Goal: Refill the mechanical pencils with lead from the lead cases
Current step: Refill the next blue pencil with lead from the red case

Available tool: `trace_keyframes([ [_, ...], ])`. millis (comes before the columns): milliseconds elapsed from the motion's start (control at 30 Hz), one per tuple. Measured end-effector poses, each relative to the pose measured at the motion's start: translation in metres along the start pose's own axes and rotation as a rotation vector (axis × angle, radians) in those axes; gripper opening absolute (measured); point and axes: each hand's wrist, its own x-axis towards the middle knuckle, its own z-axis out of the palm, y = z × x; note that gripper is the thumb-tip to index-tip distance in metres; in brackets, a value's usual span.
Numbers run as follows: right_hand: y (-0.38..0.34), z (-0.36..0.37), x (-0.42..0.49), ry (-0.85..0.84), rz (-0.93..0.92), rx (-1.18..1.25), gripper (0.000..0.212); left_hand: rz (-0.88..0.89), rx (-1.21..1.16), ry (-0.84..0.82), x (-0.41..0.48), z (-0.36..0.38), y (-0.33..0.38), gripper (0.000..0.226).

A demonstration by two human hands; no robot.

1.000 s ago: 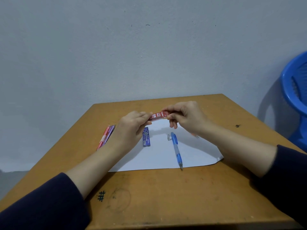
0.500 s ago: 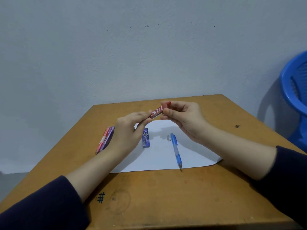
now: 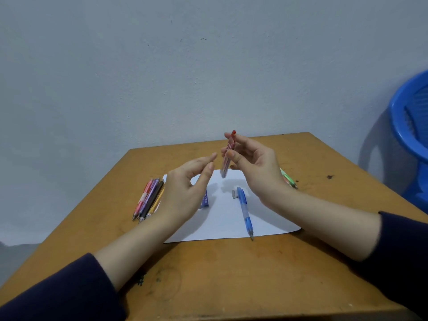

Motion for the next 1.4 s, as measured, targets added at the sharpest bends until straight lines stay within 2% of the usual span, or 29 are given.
trace_keyframes([
  [167, 0.007, -0.007, 0.004, -0.066, -0.184, -0.353, 0.042, -0.322, -0.395, 0.055, 0.003, 0.002, 0.010, 0.029],
  [300, 0.015, -0.010, 0.008, -0.152, -0.346, -0.533, 0.049, -0.695, -0.933, 0.060, 0.008, -0.001, 0.018, 0.042],
  [433, 0.022, -0.013, 0.012, -0.154, -0.529, -0.663, 0.051, -0.818, -1.171, 0.050, 0.012, -0.008, 0.021, 0.049],
  [533, 0.019, -0.016, 0.013, -0.143, -0.614, -0.728, 0.049, -0.864, -1.206, 0.056, 0.013, -0.012, 0.022, 0.050],
  [700, 0.021, -0.024, 0.018, -0.153, -0.726, -0.821, 0.030, -0.926, -1.234, 0.026, 0.013, -0.014, 0.022, 0.051],
  [867, 0.023, -0.028, 0.020, -0.174, -0.779, -0.765, 0.037, -0.957, -1.227, 0.009, 0.013, -0.015, 0.022, 0.052],
  [1033, 0.025, -0.032, 0.025, -0.190, -0.862, -0.854, 0.016, -0.968, -1.222, -0.002, 0.012, -0.016, 0.023, 0.053],
  [1200, 0.024, -0.033, 0.024, -0.206, -0.890, -0.823, 0.017, -0.963, -1.211, 0.033, 0.012, -0.016, 0.022, 0.053],
  [1333, 0.025, -0.032, 0.024, -0.198, -0.846, -0.721, 0.032, -0.957, -1.195, 0.048, 0.013, -0.016, 0.022, 0.052],
  [1400, 0.027, -0.032, 0.026, -0.212, -0.891, -0.763, 0.022, -0.956, -1.196, 0.059, 0.013, -0.016, 0.022, 0.053],
])
